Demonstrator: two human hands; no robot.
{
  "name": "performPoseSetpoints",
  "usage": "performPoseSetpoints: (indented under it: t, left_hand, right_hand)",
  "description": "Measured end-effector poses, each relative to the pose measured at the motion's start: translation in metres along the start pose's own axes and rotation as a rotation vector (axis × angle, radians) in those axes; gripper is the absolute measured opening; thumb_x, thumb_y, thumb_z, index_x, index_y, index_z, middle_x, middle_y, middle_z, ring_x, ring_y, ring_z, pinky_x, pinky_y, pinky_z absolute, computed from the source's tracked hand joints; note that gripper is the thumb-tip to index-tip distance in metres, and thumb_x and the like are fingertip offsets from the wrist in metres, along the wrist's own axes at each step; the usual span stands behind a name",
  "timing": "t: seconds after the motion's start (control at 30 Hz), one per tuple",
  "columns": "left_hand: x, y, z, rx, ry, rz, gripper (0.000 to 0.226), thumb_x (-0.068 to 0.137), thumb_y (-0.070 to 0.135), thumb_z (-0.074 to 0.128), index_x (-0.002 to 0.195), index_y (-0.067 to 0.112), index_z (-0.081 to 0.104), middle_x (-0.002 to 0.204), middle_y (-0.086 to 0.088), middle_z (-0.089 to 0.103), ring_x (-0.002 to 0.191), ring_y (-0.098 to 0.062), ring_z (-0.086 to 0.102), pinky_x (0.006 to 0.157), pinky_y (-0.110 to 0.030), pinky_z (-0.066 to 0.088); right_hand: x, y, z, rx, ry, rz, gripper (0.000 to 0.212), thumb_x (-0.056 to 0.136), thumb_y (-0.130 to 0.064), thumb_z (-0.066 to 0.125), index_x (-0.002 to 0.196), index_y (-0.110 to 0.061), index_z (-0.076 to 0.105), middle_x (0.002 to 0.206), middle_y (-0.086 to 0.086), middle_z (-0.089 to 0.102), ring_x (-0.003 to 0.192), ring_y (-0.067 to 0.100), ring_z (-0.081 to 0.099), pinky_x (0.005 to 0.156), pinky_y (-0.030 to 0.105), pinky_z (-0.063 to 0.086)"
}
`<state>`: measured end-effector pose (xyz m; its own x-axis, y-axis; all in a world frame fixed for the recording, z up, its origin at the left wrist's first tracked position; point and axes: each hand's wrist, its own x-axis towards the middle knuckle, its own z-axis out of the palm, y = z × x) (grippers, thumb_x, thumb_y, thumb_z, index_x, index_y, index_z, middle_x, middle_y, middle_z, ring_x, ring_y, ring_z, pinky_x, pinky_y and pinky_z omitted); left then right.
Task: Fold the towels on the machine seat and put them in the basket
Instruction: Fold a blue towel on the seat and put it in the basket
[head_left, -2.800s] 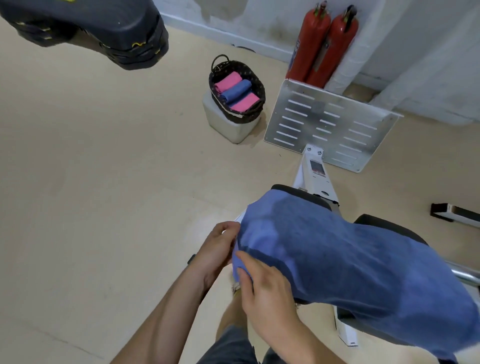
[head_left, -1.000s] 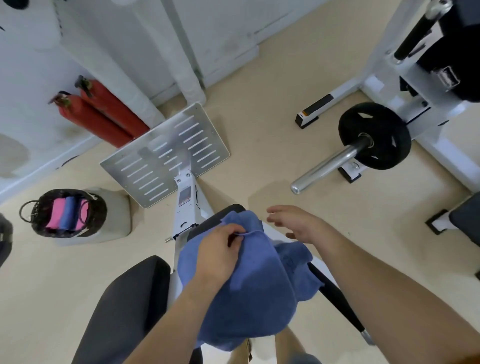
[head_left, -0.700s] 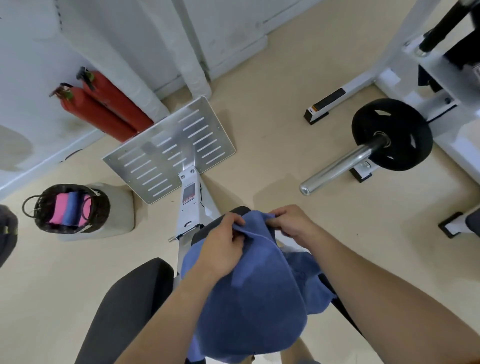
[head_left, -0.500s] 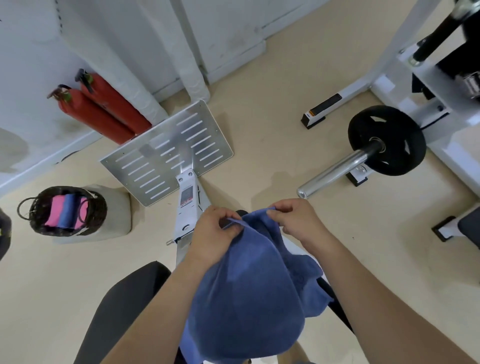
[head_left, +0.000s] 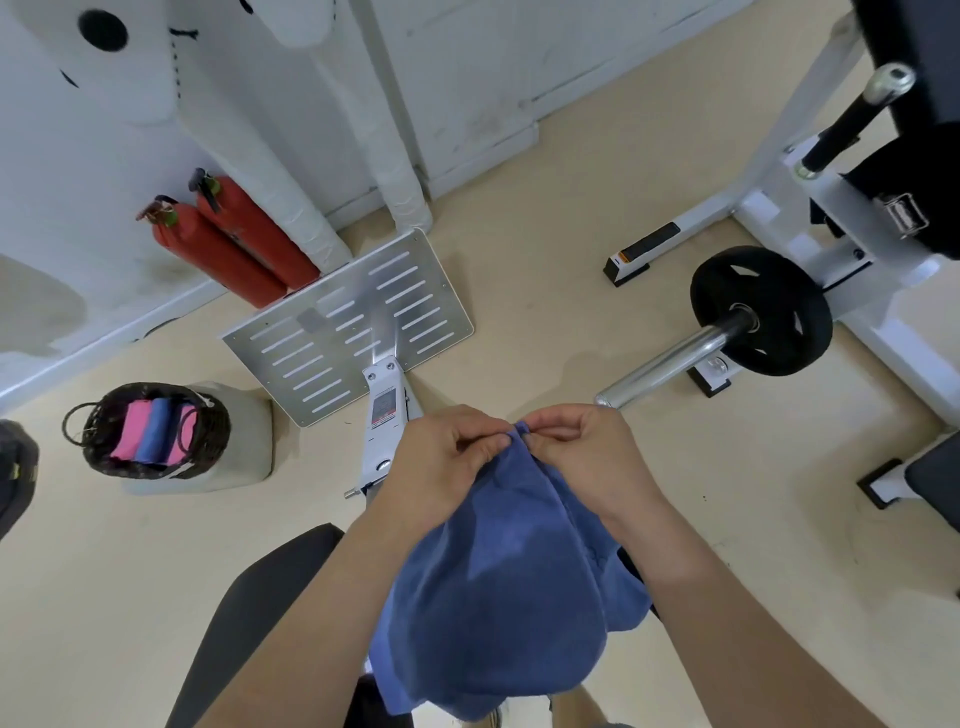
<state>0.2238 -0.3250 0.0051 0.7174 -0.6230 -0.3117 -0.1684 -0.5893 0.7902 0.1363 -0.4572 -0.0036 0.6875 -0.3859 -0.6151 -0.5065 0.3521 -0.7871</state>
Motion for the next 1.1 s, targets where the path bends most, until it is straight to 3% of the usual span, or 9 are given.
performPoseSetpoints:
  t: [0.1, 0.27, 0.5, 0.63, 0.8, 0.87, 0.97, 1.1]
  left_hand:
    - [-0.003, 0.002, 0.0, 0.023, 0.057, 0.027, 0.015, 0.083, 0.009, 0.07, 0.088, 0.02, 0.078, 0.087, 0.01, 0.072, 0.083, -0.003, 0.064, 0.081, -0.022, 0.05]
    - [-0.008, 0.009, 0.001, 0.013, 0.111, -0.07, 0.014, 0.083, 0.018, 0.072, 0.077, 0.03, 0.073, 0.08, 0.013, 0.071, 0.075, -0.002, 0.063, 0.078, -0.026, 0.051]
    - [-0.012, 0.015, 0.002, 0.012, 0.167, -0.088, 0.02, 0.082, 0.018, 0.07, 0.07, 0.034, 0.07, 0.077, 0.015, 0.069, 0.072, 0.001, 0.062, 0.073, -0.017, 0.05]
    - [-0.014, 0.016, 0.003, -0.071, 0.181, -0.086, 0.018, 0.082, 0.015, 0.07, 0.071, 0.029, 0.072, 0.072, 0.012, 0.07, 0.066, 0.001, 0.061, 0.067, -0.012, 0.047]
    - [-0.02, 0.007, -0.011, -0.133, 0.068, -0.075, 0.005, 0.084, 0.014, 0.069, 0.081, 0.017, 0.069, 0.076, 0.008, 0.066, 0.072, -0.003, 0.059, 0.072, -0.013, 0.045]
    - [-0.023, -0.004, -0.021, -0.003, -0.051, -0.125, 0.004, 0.078, 0.023, 0.068, 0.076, 0.021, 0.066, 0.073, 0.009, 0.064, 0.073, -0.005, 0.057, 0.075, -0.018, 0.045]
    - [-0.036, -0.021, -0.04, 0.365, -0.26, -0.225, 0.023, 0.065, 0.048, 0.056, 0.071, 0.027, 0.06, 0.075, 0.007, 0.064, 0.081, -0.016, 0.059, 0.084, -0.033, 0.046]
    - [-0.068, -0.044, -0.069, 0.874, -0.399, -0.245, 0.022, 0.078, 0.048, 0.051, 0.08, 0.029, 0.06, 0.089, 0.008, 0.066, 0.09, -0.018, 0.058, 0.086, -0.035, 0.035]
  right_hand:
    - [-0.003, -0.003, 0.0, -0.024, -0.004, -0.014, 0.01, 0.084, 0.001, 0.067, 0.085, -0.008, 0.073, 0.08, 0.007, 0.075, 0.08, 0.021, 0.072, 0.075, 0.028, 0.06]
    - [-0.01, -0.003, 0.001, -0.084, -0.035, -0.063, 0.009, 0.085, -0.003, 0.067, 0.085, -0.009, 0.073, 0.078, 0.005, 0.075, 0.08, 0.023, 0.072, 0.077, 0.033, 0.06]
    - [-0.015, -0.007, 0.001, -0.051, -0.038, -0.085, 0.007, 0.085, -0.006, 0.068, 0.087, -0.009, 0.074, 0.081, 0.008, 0.075, 0.072, 0.011, 0.069, 0.069, 0.021, 0.056]
    - [-0.014, -0.013, -0.001, 0.001, -0.102, -0.087, 0.014, 0.078, 0.003, 0.073, 0.09, -0.005, 0.072, 0.085, 0.009, 0.075, 0.079, 0.013, 0.072, 0.075, 0.019, 0.056]
    - [-0.012, -0.03, -0.003, -0.136, -0.156, -0.093, 0.019, 0.079, 0.003, 0.072, 0.088, -0.014, 0.072, 0.078, 0.0, 0.074, 0.065, 0.005, 0.066, 0.058, 0.016, 0.052]
    - [-0.015, -0.041, -0.006, -0.155, -0.185, -0.12, 0.021, 0.081, 0.006, 0.068, 0.085, -0.014, 0.071, 0.075, 0.002, 0.072, 0.062, 0.004, 0.064, 0.057, 0.017, 0.053]
    - [-0.025, -0.062, -0.013, -0.165, -0.24, -0.182, 0.019, 0.081, 0.011, 0.065, 0.083, -0.008, 0.071, 0.075, 0.006, 0.068, 0.065, 0.006, 0.063, 0.061, 0.019, 0.056]
    - [-0.043, -0.096, -0.021, -0.182, -0.236, -0.298, 0.02, 0.082, 0.01, 0.064, 0.08, -0.009, 0.069, 0.076, 0.007, 0.067, 0.069, 0.011, 0.062, 0.066, 0.022, 0.057]
